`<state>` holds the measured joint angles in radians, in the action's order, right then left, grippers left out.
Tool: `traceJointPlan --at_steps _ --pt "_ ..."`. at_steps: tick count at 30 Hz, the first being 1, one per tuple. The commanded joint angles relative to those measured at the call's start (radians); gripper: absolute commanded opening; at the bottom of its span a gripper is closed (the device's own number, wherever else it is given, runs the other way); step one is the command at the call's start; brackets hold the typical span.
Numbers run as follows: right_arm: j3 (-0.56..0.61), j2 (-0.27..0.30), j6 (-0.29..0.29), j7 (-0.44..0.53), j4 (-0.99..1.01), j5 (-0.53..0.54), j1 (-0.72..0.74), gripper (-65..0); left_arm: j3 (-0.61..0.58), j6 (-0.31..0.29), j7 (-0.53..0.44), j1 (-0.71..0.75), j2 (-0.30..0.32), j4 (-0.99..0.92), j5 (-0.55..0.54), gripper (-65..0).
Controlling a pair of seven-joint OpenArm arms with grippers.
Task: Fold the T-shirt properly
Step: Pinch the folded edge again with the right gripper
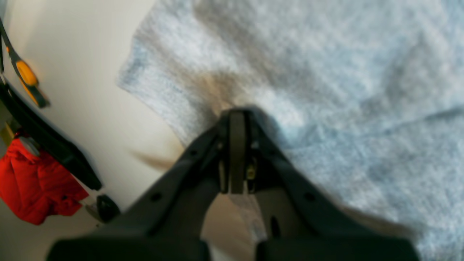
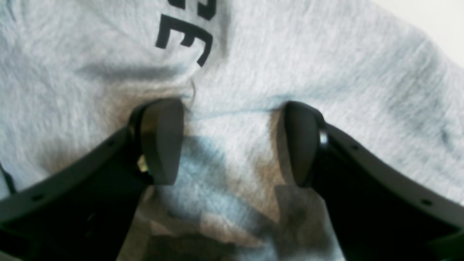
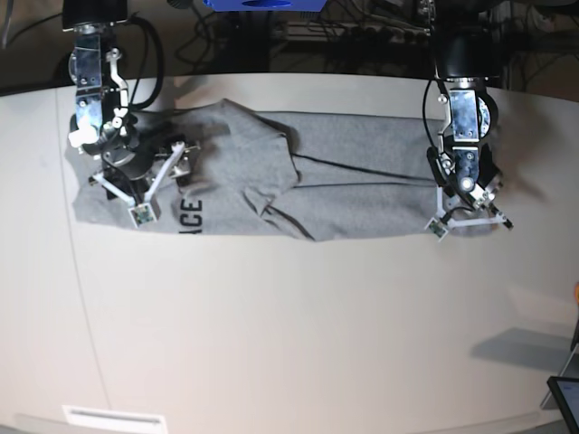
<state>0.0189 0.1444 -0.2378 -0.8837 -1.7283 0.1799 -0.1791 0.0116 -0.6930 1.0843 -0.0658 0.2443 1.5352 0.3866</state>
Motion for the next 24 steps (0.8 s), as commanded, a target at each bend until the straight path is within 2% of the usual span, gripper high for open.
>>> traceJointPlan --at_steps 1,4,13,24 --pt "-0.004 0.005 0.010 -0.035 0.000 -0.030 0.003 -23.5 -0.006 -0.005 -0.006 -0.016 0.005 -0.002 -0.015 -65.0" --pt "-0.006 0.024 0.010 -0.033 0.003 -0.030 0.020 -23.5 -0.008 -0.005 -0.006 -0.022 0.005 -0.012 -0.015 -65.0" --pt "-0.006 0.025 0.010 -0.030 0.101 -0.030 0.091 -23.5 -0.009 -0.005 -0.005 -0.082 0.003 -0.031 -0.013 -65.0" --pt "-0.006 0.025 0.012 -0.012 0.080 -0.030 0.097 -23.6 -0.008 -0.005 -0.005 -0.116 0.011 -0.014 -0.013 -65.0"
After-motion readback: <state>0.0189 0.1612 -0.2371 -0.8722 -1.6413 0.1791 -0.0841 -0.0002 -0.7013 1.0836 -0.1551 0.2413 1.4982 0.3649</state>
